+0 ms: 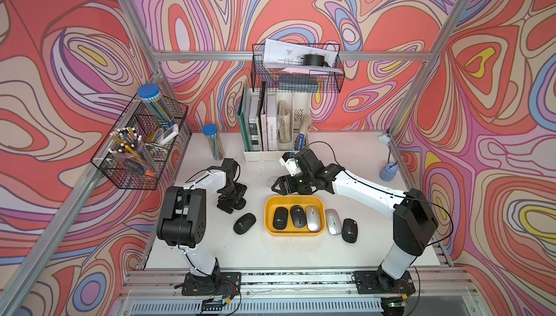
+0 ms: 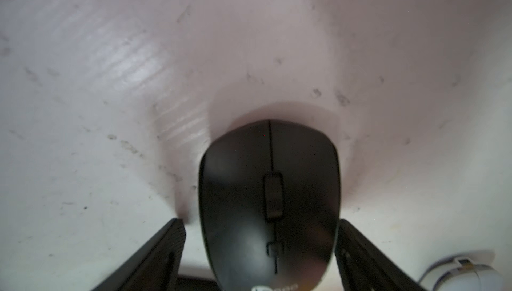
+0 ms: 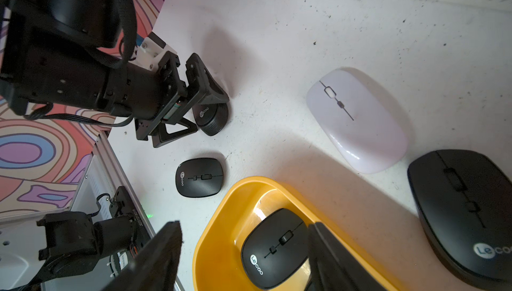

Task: Put the mouse in the storage box
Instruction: Pick up the mouse from the center of the board.

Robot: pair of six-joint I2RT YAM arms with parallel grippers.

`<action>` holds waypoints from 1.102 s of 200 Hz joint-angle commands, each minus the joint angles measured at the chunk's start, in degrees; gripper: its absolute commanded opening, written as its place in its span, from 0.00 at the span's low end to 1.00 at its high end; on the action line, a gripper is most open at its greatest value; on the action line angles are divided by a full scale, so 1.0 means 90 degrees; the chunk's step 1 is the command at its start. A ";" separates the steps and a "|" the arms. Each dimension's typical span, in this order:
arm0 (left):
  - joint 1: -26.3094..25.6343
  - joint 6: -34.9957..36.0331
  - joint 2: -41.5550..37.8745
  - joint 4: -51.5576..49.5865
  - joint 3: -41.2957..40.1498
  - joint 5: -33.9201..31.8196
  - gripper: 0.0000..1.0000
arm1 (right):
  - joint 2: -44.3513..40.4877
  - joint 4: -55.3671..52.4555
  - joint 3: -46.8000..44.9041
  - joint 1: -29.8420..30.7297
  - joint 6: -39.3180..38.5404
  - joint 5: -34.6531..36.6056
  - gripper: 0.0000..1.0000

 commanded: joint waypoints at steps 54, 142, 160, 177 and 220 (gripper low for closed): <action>0.0112 0.0227 0.0411 0.0072 0.0324 0.0104 0.77 | 0.0145 -0.0060 0.0127 0.0026 0.0024 -0.0075 0.70; 0.0108 0.0860 0.0389 0.0082 0.0182 0.0266 0.64 | 0.0317 -0.0273 0.0274 0.0023 -0.0073 0.0074 0.70; 0.0112 0.1043 0.0219 0.0093 0.0161 0.0225 0.64 | 0.0343 -0.0322 0.0260 0.0025 -0.0088 0.0101 0.70; 0.0110 0.1190 0.0002 0.0068 0.0166 0.0142 0.63 | 0.0334 -0.0268 0.0189 0.0021 -0.0086 0.0112 0.70; 0.0103 0.1793 -0.0231 -0.0258 0.0429 0.0090 0.61 | 0.0442 -0.0173 0.0223 0.0026 -0.0081 0.0133 0.69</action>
